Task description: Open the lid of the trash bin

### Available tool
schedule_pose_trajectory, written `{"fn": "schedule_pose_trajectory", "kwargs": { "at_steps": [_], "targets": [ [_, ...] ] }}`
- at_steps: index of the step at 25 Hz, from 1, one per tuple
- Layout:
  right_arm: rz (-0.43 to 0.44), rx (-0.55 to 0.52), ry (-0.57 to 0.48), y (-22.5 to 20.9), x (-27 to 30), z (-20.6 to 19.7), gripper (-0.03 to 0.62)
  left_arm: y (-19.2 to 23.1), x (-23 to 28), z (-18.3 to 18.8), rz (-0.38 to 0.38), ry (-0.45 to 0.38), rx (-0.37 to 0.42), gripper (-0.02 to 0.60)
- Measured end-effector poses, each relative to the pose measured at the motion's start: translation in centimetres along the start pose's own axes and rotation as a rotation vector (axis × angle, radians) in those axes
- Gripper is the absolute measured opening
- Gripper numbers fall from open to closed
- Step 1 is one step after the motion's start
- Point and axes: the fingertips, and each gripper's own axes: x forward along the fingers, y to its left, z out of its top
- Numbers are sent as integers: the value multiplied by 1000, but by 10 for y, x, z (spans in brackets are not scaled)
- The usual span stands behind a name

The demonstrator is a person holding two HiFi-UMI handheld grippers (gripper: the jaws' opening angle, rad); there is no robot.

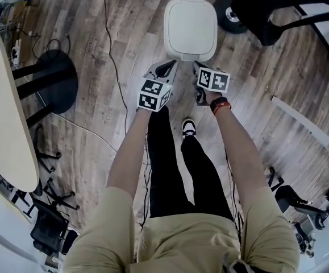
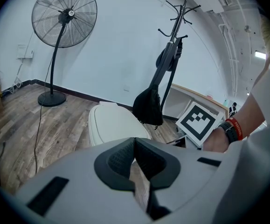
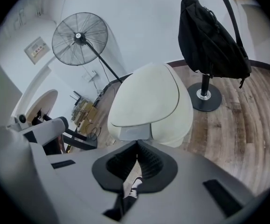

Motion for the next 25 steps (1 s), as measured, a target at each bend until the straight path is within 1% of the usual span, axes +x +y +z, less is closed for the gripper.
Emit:
{"fn": "schedule_pose_trajectory", "kwargs": {
  "at_steps": [7,15,22,25],
  "targets": [
    [6,1,-13,6,0,0,9,2,-4,-4,1,4,-3,25],
    [17,44,8,5,3,-1,12,4,-4,-12,-2,19,-3,25],
    [15,85,50,4,4,-2,12,4,-5,-13,-11,35,18,25],
    [12,81,80,4,6,-4,12,6,-5,-14,-8,37,14,25]
  ]
}}
